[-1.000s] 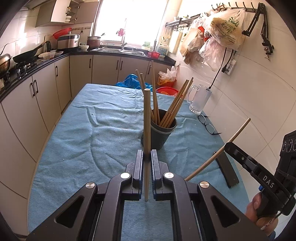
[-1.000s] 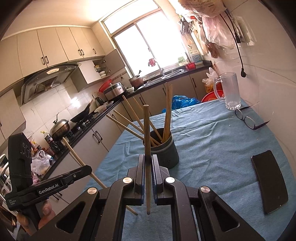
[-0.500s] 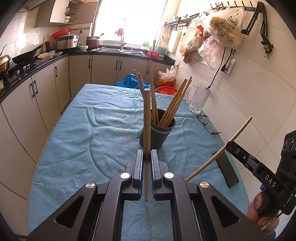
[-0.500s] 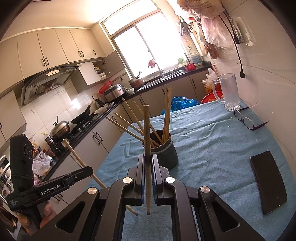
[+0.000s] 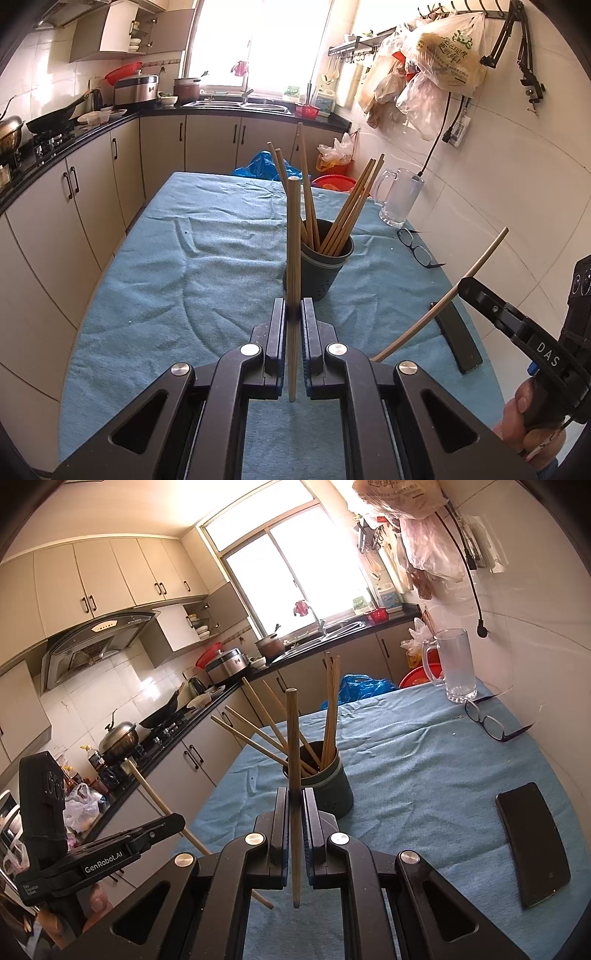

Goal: Organize utensils
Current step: 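Lift both held chopsticks upright and carry them over the black holder, then lower both chopsticks into the black holder and open both tools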

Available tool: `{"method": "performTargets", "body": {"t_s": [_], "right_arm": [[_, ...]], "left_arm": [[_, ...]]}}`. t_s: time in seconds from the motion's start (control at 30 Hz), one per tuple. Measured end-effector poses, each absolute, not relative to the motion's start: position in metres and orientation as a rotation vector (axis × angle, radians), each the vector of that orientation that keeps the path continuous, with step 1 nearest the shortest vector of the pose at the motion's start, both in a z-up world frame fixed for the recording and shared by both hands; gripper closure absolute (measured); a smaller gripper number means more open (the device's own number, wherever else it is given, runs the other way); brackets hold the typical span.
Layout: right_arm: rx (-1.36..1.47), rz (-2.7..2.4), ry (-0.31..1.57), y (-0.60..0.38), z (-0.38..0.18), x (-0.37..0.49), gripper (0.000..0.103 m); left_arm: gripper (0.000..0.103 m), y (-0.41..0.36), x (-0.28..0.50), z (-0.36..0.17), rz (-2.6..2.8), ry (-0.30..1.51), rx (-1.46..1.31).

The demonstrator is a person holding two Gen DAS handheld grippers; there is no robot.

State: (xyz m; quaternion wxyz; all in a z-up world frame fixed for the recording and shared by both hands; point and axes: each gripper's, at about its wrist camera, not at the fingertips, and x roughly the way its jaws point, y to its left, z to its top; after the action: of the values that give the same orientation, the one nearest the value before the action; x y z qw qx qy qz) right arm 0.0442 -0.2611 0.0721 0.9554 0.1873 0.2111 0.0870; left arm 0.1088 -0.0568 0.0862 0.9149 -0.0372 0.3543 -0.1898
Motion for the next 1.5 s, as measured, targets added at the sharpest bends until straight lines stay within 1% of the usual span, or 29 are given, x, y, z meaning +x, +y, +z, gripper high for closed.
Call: {"method": "performTargets", "body": {"t_s": [0.47, 0.8, 1.13, 1.4, 1.5], "right_arm": [[0.375, 0.178, 0.428, -0.262, 0.074, 0.044, 0.096], [0.363, 0.183, 0.416, -0.261, 0.089, 0.051, 0.096], [0.375, 0.171, 0.377, -0.281, 0.120, 0.065, 0.096], [0.342, 0.149, 0.286, -0.289, 0.169, 0.085, 0.096], [0.331, 0.135, 0.261, -0.289, 0.183, 0.097, 0.096]], "left_arm": [[0.096, -0.054, 0.109, 0.087, -0.386, 0.722, -0.073], [0.096, -0.054, 0.118, 0.098, -0.403, 0.712, -0.076], [0.096, -0.054, 0.142, 0.137, -0.420, 0.679, -0.102], [0.096, -0.066, 0.172, 0.189, -0.437, 0.595, -0.135], [0.096, -0.072, 0.185, 0.198, -0.431, 0.582, -0.149]]}}
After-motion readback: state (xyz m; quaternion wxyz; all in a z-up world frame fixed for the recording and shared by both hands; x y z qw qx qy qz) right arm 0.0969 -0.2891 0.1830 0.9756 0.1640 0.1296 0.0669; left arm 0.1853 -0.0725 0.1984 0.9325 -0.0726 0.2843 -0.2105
